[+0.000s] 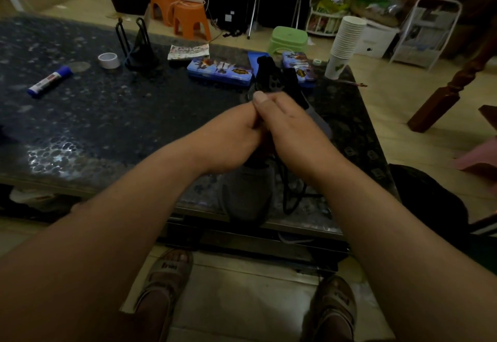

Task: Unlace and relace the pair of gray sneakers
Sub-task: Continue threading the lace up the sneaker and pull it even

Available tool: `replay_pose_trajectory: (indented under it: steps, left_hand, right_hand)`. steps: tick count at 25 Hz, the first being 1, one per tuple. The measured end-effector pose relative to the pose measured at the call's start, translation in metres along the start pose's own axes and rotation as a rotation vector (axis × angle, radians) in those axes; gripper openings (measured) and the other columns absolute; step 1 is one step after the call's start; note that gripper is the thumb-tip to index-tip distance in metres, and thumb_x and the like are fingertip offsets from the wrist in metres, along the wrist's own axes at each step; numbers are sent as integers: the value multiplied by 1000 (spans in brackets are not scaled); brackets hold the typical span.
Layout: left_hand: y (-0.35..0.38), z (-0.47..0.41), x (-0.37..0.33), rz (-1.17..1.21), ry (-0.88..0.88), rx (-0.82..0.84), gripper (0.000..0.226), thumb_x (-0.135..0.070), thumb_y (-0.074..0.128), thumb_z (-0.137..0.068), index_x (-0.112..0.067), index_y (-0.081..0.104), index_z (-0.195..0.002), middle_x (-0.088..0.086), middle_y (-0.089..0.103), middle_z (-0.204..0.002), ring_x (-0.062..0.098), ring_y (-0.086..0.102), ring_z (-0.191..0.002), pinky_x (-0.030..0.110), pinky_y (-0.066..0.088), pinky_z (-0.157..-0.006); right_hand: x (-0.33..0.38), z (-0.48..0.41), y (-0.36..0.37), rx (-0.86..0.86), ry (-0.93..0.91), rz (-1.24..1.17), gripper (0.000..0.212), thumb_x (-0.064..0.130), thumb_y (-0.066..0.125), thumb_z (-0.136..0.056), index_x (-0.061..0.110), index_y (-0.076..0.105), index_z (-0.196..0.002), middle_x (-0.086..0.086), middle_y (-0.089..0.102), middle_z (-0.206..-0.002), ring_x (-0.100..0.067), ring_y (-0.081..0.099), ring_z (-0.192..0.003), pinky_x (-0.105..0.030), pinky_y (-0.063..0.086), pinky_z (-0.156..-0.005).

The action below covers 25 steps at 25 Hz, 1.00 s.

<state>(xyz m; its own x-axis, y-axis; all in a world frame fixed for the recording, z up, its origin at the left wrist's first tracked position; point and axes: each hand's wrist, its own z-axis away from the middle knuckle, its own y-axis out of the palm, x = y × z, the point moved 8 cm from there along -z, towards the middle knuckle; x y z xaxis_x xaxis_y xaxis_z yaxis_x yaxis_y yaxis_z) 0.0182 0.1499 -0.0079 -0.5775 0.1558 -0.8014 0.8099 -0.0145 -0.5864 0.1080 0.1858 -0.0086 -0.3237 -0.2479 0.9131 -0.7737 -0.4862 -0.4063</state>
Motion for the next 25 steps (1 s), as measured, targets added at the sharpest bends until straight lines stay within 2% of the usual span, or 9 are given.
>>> replay_pose_trajectory:
  steps: [3,5,7,9,12,15,19,22,25]
  left_hand:
    - [-16,4,20,-3,-39,-105,10,-11,56,-101,-20,58,-103,-1,69,-80,7,62,-71,34,50,-67]
    - [-21,7,33,53,-92,-123,8,-16,57,-104,-21,57,-98,0,71,-76,7,62,-65,34,49,-65]
    - [-19,7,36,80,-101,-107,8,-18,56,-105,-21,57,-98,1,72,-73,7,59,-60,31,48,-62]
    - [-15,3,34,52,-90,-97,7,-21,56,-106,-21,56,-99,3,71,-70,9,57,-57,30,47,-59]
    - [-17,-8,40,114,-111,-157,10,-25,51,-108,-19,56,-102,5,70,-66,13,56,-52,27,46,-53]
    - [-31,-16,69,92,-262,-330,21,-40,49,-107,-22,54,-98,3,70,-73,16,62,-59,36,52,-58]
    - [-16,-23,95,-174,-434,-242,47,-67,58,-93,-20,51,-89,7,68,-81,27,68,-72,49,61,-68]
    - [-12,-30,97,-141,-444,-209,36,-52,62,-96,-19,50,-85,9,69,-79,28,71,-70,50,64,-69]
    - [-10,-26,107,181,-504,-178,19,-27,55,-106,-14,56,-91,15,69,-84,24,72,-66,43,65,-68]
  right_hand:
    - [-20,1,1,86,49,147,51,56,47,-105,11,70,-95,5,64,-69,-11,57,-62,-38,46,-64]
    - [-28,3,-2,115,52,101,39,42,54,-106,9,71,-94,4,55,-60,-9,45,-51,-32,37,-53]
    - [-29,3,-2,130,38,52,25,30,58,-106,10,72,-98,2,56,-62,-7,44,-50,-25,36,-49]
    - [-29,2,3,123,-8,63,17,22,61,-104,10,72,-100,-6,67,-75,-8,53,-57,-22,42,-53]
    - [-35,-5,-1,12,-39,70,12,22,65,-102,16,74,-97,-10,74,-88,-20,65,-73,-34,51,-69]
    - [-46,-9,-23,-148,19,110,15,27,64,-102,23,77,-99,-4,72,-79,-11,63,-70,-30,50,-69]
    - [-51,-9,-25,-148,24,132,15,26,63,-103,24,77,-107,1,73,-73,-6,68,-72,-26,53,-72]
    - [-56,-12,-21,-187,30,103,11,23,65,-101,20,76,-103,3,76,-78,-4,70,-77,-25,55,-73]
    - [-59,-13,-15,-201,27,147,15,22,65,-101,19,79,-103,8,76,-88,-5,70,-86,-29,58,-82]
